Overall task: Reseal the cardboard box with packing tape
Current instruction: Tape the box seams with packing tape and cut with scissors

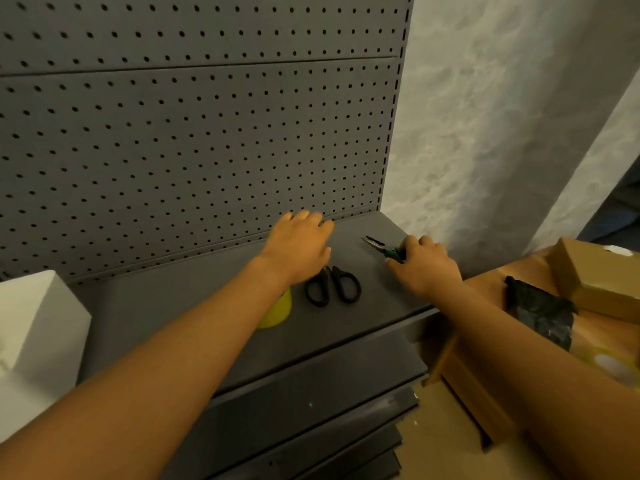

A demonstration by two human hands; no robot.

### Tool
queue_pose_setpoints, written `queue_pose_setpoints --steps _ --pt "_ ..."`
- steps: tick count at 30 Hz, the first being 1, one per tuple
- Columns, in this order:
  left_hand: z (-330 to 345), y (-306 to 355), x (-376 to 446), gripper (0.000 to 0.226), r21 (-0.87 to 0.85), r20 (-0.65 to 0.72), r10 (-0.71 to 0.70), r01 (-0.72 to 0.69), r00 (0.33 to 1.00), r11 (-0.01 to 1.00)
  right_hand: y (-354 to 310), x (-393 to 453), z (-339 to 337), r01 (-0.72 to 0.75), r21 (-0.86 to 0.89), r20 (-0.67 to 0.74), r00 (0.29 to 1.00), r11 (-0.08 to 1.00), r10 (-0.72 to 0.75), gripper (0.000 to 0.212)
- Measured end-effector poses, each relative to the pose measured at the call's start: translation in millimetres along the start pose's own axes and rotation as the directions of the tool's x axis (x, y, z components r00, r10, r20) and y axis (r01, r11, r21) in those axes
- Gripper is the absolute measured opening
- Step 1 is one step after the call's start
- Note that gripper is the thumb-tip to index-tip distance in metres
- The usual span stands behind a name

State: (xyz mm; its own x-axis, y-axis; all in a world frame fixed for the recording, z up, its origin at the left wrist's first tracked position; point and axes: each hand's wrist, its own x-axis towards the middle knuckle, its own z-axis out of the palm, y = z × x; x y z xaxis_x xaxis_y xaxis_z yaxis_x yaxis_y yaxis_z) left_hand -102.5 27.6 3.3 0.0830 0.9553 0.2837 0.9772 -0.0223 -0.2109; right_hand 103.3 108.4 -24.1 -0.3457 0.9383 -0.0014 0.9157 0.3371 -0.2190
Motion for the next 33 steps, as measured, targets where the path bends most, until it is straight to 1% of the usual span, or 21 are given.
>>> queue_pose_setpoints --steps 4,13,18,24,29,31,33 --pt "9 7 9 0.040 -0.016 0.018 -0.013 0.013 1.000 1.000 6 13 11 -0.017 -0.022 0.108 0.994 1.000 0.019 0.053" --pt "19 5 15 0.037 -0.043 0.022 -0.047 0.048 0.999 0.998 -1 30 21 0.049 -0.131 0.088 0.995 0.990 -0.038 0.055" --pt "18 0 12 0.038 -0.038 0.043 -0.084 0.085 0.996 0.996 -3 28 27 0.081 -0.189 0.042 0.996 0.979 -0.075 0.053" --pt "12 -10 2 0.038 -0.005 0.061 -0.114 0.114 0.992 0.993 -3 28 28 0.112 -0.193 0.024 0.994 0.975 -0.109 0.054" --pt "2 -16 -10 0.038 0.005 0.059 -0.164 0.164 0.985 0.987 1 35 17 0.143 -0.183 0.095 0.987 0.973 -0.127 0.065" --pt "-1 -18 -18 0.038 -0.001 0.053 -0.191 0.192 0.980 0.981 2 35 13 0.121 -0.150 0.131 0.986 0.981 -0.102 0.067" --pt "-5 -20 -29 0.038 -0.005 0.070 -0.207 0.208 0.976 0.978 -1 32 9 0.104 -0.121 0.122 0.989 0.987 -0.089 0.067"
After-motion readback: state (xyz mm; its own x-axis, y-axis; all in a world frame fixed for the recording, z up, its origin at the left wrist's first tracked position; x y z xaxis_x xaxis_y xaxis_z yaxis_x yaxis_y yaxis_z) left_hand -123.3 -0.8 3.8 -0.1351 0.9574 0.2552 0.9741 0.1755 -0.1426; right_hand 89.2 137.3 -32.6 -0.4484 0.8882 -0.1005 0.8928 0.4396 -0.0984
